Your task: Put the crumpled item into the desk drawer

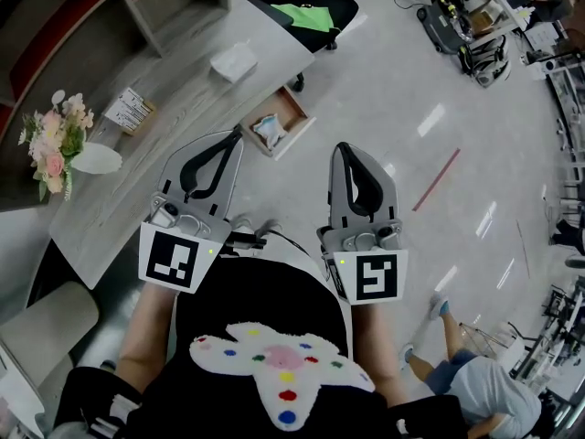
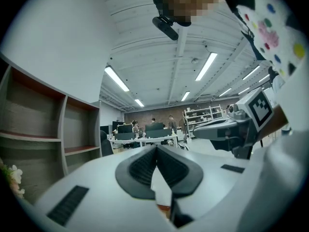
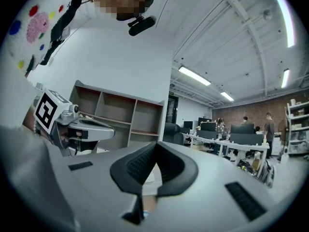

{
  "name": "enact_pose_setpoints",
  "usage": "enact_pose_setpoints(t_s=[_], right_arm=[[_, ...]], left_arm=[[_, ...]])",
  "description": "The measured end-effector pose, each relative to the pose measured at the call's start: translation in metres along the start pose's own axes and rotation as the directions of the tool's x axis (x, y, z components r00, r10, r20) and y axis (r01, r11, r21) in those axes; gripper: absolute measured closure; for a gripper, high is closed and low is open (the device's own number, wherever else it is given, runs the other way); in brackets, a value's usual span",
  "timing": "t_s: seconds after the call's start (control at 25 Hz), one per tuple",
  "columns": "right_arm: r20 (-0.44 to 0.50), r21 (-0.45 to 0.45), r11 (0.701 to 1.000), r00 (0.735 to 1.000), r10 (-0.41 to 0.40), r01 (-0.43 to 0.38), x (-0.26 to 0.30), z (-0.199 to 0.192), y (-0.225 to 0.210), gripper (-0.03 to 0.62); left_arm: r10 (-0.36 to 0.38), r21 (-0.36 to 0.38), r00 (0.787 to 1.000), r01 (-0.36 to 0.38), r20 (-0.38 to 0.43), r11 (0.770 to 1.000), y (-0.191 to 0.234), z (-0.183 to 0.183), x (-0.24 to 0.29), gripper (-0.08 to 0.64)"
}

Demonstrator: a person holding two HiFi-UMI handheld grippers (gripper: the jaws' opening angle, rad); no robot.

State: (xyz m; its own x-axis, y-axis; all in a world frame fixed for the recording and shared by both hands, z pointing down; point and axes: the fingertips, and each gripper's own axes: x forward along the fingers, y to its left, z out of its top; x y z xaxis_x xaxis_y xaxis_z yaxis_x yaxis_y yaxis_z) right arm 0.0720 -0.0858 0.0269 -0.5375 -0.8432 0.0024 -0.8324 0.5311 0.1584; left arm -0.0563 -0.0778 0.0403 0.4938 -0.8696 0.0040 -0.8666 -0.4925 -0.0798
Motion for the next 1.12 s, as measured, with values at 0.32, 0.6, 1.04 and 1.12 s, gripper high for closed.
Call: enact_pose_setpoints(t_s=[0.32, 0.6, 1.04, 1.12], right_arm=[[-0.002, -0.009, 1.000, 1.000, -0.006, 0.006, -0.0017, -0.0027, -0.0005, 0.588], [-0.013, 0.045, 0.999, 1.000, -0.002, 0.002, -0.0031, -0.0040, 0.0034, 0.588], [0.006, -0.006, 1.000, 1.000, 0.004, -0.004, -0.0057, -0.0015, -0.0022, 0.588], [-0.001, 0.004, 1.000, 1.000, 0.003, -0.003, -0.0057, -0.0025, -0.0018, 0.588]], left_arm=[[-0.003, 0.005, 1.000, 0.003, 0.000, 1.000, -0.0018, -0.0020, -0.0006, 0.548], [-0.007, 0.006, 1.000, 0.007, -0.002, 1.000, -0.0043, -0.0028, 0.0003, 0.548], [-0.004, 0.009, 1.000, 0.004, -0.010, 1.000, -0.0084, -0.0043, -0.0001, 0.548], [-0.004, 0.008, 1.000, 0.004, -0.010, 1.000, -0.0085, -0.0049, -0.0007, 0.548]])
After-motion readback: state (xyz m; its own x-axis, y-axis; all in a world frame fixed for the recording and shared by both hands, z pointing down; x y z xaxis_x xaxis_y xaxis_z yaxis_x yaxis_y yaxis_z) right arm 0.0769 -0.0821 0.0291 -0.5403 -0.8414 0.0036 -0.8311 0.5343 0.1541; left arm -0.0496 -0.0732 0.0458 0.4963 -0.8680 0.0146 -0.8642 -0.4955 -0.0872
